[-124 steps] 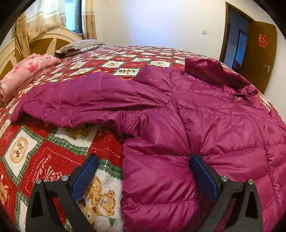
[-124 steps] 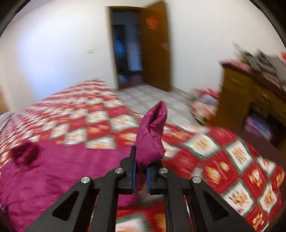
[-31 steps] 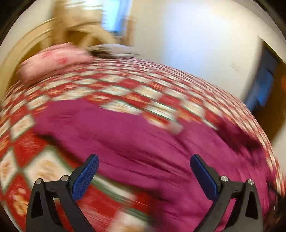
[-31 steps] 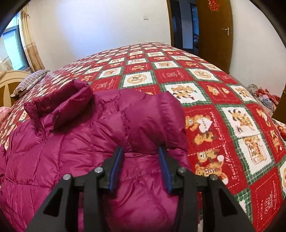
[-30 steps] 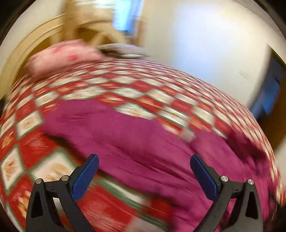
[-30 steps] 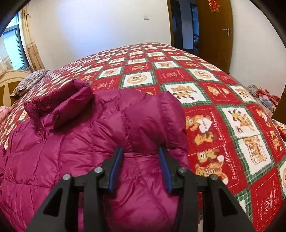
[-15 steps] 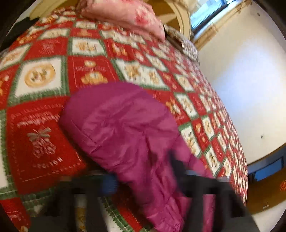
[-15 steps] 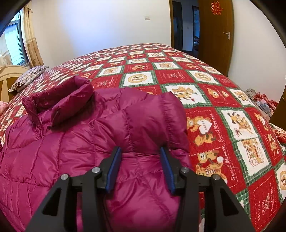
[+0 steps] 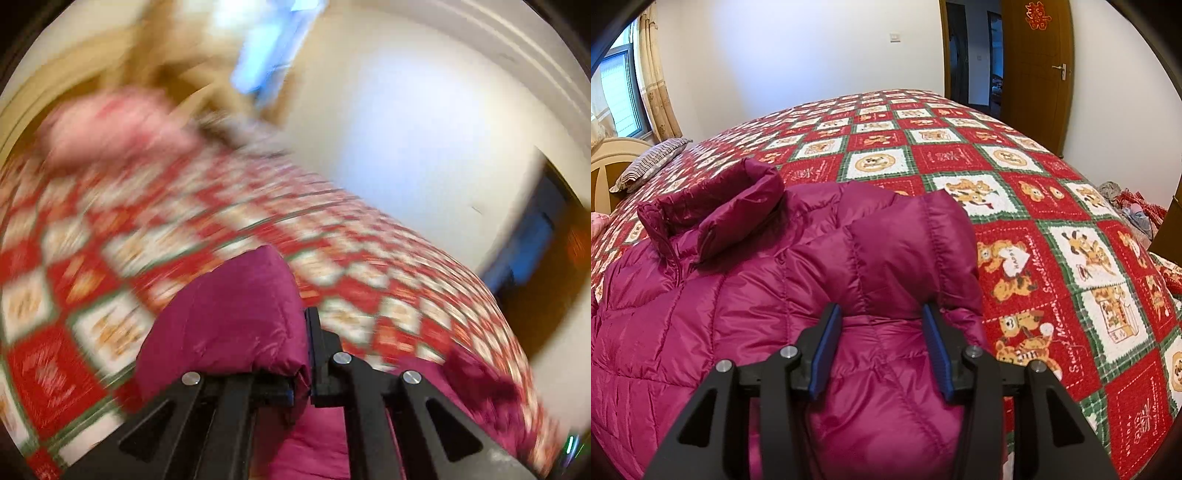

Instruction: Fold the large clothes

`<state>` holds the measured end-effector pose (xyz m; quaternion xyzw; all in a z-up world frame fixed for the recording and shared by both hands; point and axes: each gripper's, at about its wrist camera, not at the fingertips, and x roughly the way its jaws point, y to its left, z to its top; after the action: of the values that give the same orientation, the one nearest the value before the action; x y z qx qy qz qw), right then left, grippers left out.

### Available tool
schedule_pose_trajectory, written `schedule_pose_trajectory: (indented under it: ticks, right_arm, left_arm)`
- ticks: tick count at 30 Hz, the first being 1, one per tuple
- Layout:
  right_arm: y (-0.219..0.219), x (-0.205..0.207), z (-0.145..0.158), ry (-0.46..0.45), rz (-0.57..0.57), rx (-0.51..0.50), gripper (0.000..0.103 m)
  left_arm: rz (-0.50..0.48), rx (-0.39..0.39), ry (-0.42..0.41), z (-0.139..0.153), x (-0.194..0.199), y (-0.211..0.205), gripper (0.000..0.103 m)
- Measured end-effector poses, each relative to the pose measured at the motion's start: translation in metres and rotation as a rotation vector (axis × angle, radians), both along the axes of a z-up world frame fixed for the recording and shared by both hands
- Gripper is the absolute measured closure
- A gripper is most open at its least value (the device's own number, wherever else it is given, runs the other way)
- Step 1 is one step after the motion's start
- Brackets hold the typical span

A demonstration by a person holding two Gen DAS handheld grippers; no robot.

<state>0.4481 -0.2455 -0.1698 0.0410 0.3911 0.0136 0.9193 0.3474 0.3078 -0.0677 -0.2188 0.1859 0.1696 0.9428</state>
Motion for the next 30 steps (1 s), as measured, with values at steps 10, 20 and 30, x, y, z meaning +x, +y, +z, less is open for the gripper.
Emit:
schedule_pose_trajectory:
  ticks: [10,20,30]
  right_arm:
    - [-0.001,0.002,-0.001,-0.003,0.000,0.023,0.055]
    - [-0.010,0.003,-0.002,-0.010,0.004,0.073,0.054]
    - [-0.010,0.002,-0.002,-0.010,0.004,0.083,0.053]
  left_arm:
    - [-0.630,0.449,-0.053,0.003,0.015,-0.239,0.099]
    - [-0.851,0.816,0.233,-0.092,0.016,-0.338,0.092]
    - [-0.993,0.970,0.200,-0.086,-0.031,-0.349,0.042]
